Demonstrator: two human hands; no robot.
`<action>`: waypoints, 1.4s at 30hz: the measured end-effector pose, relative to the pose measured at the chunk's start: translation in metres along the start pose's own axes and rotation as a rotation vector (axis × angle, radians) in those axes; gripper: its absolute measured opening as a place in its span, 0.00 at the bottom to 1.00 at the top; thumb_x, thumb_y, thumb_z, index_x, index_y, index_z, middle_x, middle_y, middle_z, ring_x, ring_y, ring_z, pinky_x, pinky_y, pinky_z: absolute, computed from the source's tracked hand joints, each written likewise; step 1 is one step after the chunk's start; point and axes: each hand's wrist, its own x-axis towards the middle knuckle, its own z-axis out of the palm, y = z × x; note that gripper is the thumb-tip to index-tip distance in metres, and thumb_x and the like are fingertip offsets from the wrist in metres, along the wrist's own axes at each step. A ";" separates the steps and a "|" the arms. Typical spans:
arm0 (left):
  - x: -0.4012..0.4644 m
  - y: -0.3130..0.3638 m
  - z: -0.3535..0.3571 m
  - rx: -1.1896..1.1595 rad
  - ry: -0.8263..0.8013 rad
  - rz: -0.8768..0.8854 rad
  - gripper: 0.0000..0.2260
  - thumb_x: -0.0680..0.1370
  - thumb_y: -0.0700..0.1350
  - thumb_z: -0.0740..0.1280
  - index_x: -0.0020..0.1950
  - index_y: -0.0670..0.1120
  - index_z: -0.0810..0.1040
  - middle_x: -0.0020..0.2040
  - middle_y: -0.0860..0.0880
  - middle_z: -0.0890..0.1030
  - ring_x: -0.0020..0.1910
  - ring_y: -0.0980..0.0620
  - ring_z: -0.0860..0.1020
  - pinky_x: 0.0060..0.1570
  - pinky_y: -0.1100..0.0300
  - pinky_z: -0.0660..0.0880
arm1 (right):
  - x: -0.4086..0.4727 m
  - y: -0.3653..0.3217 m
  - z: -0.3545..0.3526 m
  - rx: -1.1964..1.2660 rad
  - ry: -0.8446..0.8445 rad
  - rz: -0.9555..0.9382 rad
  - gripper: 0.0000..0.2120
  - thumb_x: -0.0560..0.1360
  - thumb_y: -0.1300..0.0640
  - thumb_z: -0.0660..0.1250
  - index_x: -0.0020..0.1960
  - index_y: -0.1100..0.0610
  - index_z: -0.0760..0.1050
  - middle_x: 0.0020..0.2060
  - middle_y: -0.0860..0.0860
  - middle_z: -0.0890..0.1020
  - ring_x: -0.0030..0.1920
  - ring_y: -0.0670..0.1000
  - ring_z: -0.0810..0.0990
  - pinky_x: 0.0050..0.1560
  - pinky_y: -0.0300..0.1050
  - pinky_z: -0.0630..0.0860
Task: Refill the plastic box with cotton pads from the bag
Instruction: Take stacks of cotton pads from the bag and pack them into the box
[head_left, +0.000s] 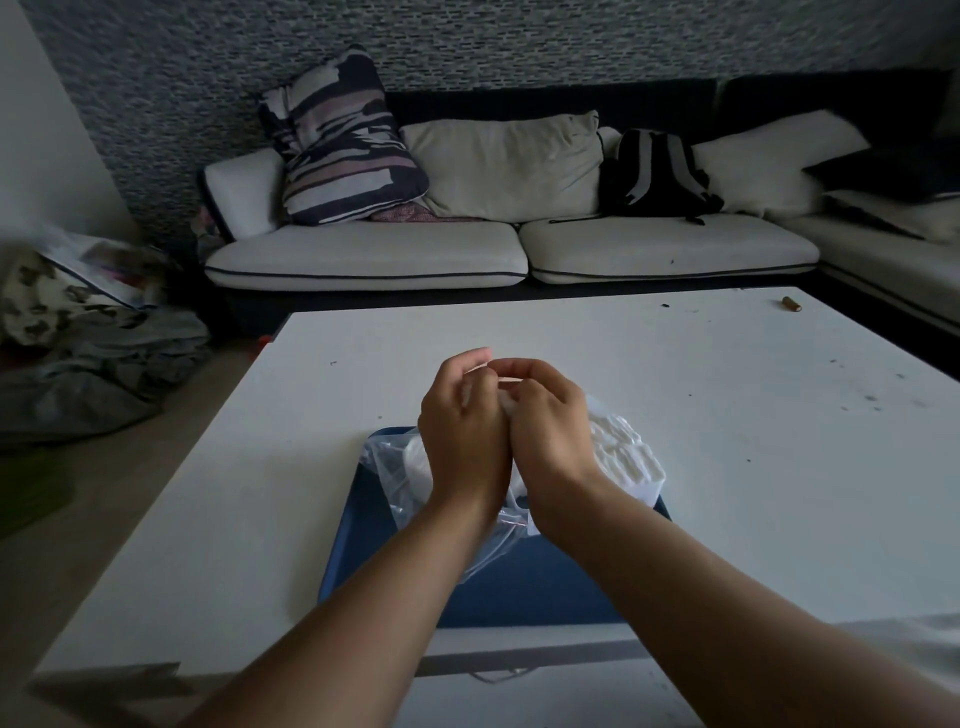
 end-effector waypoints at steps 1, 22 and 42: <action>0.000 -0.001 0.001 0.009 -0.014 0.016 0.13 0.81 0.37 0.61 0.57 0.50 0.83 0.52 0.52 0.85 0.54 0.54 0.82 0.56 0.54 0.79 | 0.001 -0.001 -0.001 0.001 -0.002 -0.016 0.17 0.75 0.69 0.55 0.50 0.58 0.81 0.42 0.56 0.87 0.46 0.53 0.86 0.39 0.42 0.80; 0.010 0.012 -0.013 -0.480 -0.366 -0.673 0.13 0.82 0.50 0.60 0.46 0.46 0.81 0.38 0.47 0.84 0.38 0.52 0.84 0.36 0.60 0.80 | 0.015 -0.010 -0.022 -0.639 -0.290 -0.272 0.26 0.74 0.37 0.69 0.66 0.49 0.71 0.54 0.50 0.81 0.53 0.50 0.81 0.54 0.52 0.81; 0.000 0.015 0.001 -0.586 -0.245 -0.709 0.13 0.76 0.50 0.74 0.52 0.41 0.84 0.47 0.43 0.87 0.46 0.49 0.86 0.43 0.58 0.84 | 0.032 0.001 -0.037 -0.729 -0.312 -0.454 0.08 0.64 0.59 0.76 0.39 0.58 0.78 0.34 0.51 0.82 0.33 0.47 0.78 0.34 0.46 0.77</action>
